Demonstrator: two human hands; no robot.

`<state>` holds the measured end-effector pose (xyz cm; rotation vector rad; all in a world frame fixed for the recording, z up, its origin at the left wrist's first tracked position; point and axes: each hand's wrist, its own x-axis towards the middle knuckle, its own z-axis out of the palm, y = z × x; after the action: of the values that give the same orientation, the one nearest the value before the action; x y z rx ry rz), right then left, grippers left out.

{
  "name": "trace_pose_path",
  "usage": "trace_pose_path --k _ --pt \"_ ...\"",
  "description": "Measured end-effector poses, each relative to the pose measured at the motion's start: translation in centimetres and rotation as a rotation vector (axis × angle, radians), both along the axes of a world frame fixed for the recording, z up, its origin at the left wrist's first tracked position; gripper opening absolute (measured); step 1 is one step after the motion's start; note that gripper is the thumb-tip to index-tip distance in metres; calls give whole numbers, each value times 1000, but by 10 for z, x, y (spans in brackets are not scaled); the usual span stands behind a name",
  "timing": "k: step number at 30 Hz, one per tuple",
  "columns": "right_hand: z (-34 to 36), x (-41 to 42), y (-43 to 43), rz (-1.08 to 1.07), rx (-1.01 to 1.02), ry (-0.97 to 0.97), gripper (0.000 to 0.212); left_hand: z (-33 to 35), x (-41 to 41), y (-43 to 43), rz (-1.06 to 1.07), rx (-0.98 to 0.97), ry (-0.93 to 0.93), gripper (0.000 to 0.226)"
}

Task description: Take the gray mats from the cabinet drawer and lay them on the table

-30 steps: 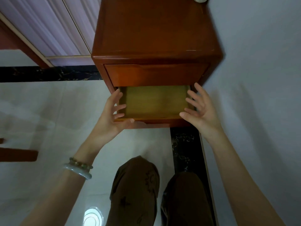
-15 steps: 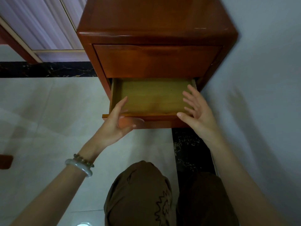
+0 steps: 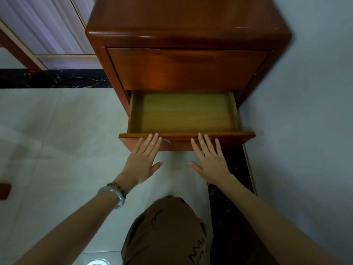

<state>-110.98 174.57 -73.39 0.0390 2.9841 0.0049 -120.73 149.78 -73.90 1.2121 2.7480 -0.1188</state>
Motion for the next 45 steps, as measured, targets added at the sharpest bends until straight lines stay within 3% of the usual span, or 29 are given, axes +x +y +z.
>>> trace_pose_path --k 20,26,38,42,45 --pt "2 -144 39 -78 87 -4 76 -4 -140 53 16 18 194 79" --pt "-8 -163 38 -93 84 68 72 -13 -160 61 -5 82 231 83" --pt "-10 -173 39 -99 95 5 83 -25 -167 69 47 -50 242 89" --pt "27 -176 34 -92 63 -197 96 6 -160 62 20 -150 136 89" --pt "87 -172 33 -55 -100 -256 89 68 -158 55 80 -271 -28 93"
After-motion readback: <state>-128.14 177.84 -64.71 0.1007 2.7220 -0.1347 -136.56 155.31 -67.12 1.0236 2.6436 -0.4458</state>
